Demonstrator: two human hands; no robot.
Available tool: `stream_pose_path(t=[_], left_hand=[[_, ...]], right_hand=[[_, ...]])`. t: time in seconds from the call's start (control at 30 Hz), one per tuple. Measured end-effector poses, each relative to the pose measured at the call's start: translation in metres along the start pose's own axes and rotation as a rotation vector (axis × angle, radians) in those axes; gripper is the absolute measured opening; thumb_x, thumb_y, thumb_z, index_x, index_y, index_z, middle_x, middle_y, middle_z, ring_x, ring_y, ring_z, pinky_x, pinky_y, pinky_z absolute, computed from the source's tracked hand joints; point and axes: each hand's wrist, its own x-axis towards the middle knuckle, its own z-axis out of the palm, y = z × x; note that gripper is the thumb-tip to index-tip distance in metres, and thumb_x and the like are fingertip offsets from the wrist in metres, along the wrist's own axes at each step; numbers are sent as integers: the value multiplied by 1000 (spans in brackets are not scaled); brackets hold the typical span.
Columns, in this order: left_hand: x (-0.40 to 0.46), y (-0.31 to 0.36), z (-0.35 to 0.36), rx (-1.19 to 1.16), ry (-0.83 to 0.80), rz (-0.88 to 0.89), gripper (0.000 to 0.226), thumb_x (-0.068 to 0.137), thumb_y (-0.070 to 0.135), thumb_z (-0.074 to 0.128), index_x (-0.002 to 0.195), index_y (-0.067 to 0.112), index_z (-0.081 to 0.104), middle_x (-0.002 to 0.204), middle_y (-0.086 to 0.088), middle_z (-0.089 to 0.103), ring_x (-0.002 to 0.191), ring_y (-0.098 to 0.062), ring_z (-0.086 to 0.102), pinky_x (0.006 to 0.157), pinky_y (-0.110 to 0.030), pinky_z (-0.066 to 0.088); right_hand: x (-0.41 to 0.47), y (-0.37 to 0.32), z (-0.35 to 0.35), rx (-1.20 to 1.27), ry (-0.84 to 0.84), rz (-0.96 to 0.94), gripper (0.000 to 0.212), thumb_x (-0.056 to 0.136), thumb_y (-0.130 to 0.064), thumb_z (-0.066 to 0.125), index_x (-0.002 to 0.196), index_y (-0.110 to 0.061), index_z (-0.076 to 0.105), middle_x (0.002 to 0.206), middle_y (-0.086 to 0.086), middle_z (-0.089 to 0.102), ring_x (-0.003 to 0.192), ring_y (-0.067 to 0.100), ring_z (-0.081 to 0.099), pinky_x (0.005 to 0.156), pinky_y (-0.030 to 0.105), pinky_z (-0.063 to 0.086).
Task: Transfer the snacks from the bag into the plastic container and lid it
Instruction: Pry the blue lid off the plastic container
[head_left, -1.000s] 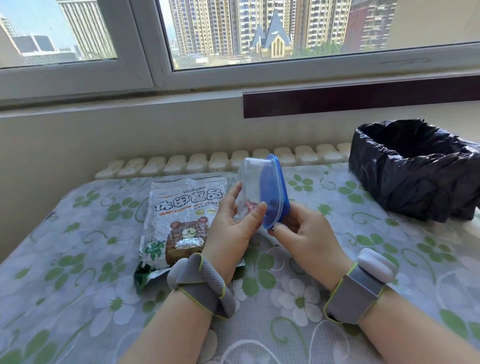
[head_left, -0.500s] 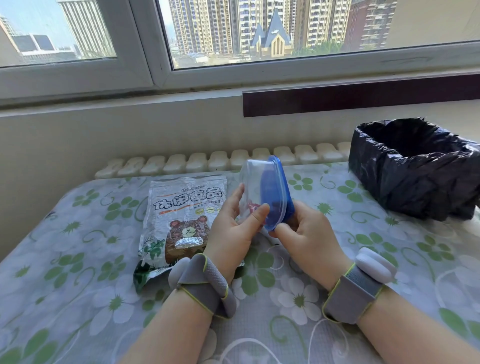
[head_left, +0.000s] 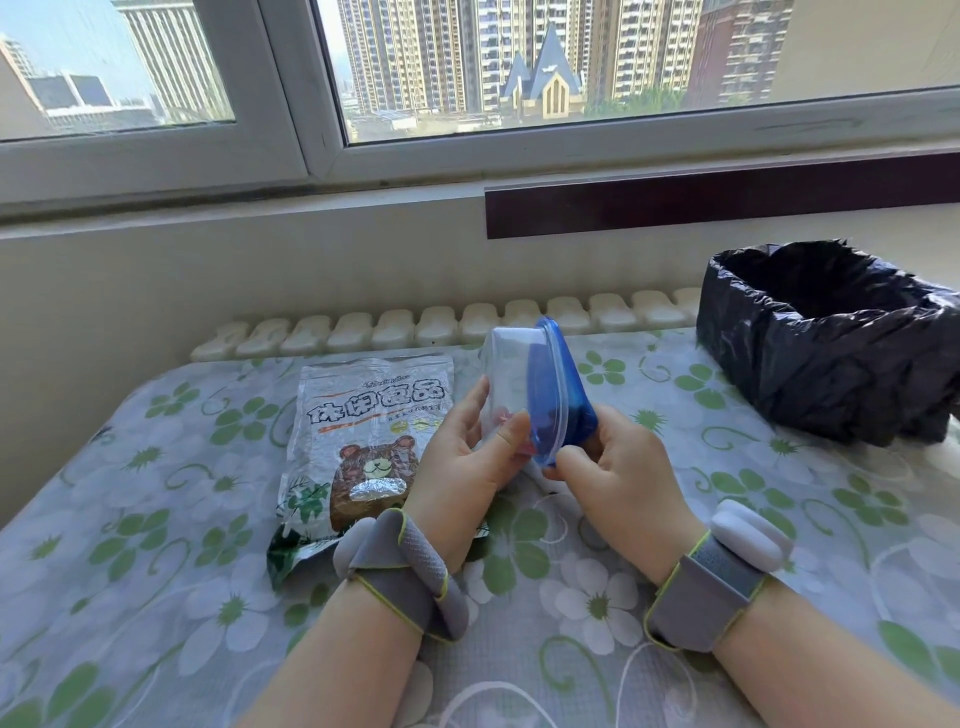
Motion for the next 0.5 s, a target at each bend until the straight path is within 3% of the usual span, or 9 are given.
stream_pose_path(t=[0.1, 0.23, 0.33, 0.5], left_hand=[[0, 1, 1, -13, -23, 13, 63, 74, 26, 62, 135, 17, 47, 113, -12, 68, 101, -19, 67, 95, -37, 52], [0, 2, 0, -41, -40, 9, 52, 75, 27, 60, 126, 21, 55, 111, -10, 71, 105, -24, 67, 91, -35, 54], [1, 2, 0, -63, -39, 16, 40, 74, 28, 60, 114, 25, 61, 99, -6, 73, 100, -23, 68, 90, -34, 54], [0, 3, 1, -98, -47, 29, 31, 74, 28, 58, 104, 24, 64, 95, -2, 74, 96, -20, 67, 91, -35, 51]], right_hand=[[1, 2, 0, 27, 7, 33, 25, 64, -20, 49, 80, -5, 61, 73, 22, 67, 73, 39, 66, 69, 55, 54], [2, 1, -1, 164, 10, 93, 17, 70, -9, 50, 80, -2, 62, 74, 20, 68, 67, 22, 70, 69, 45, 60], [2, -1, -2, 297, 23, 124, 18, 77, 7, 47, 82, 1, 63, 79, 27, 66, 72, 27, 68, 68, 37, 60], [2, -3, -3, 416, 43, 175, 29, 78, 8, 45, 82, -11, 66, 87, 23, 70, 83, 32, 70, 72, 42, 60]])
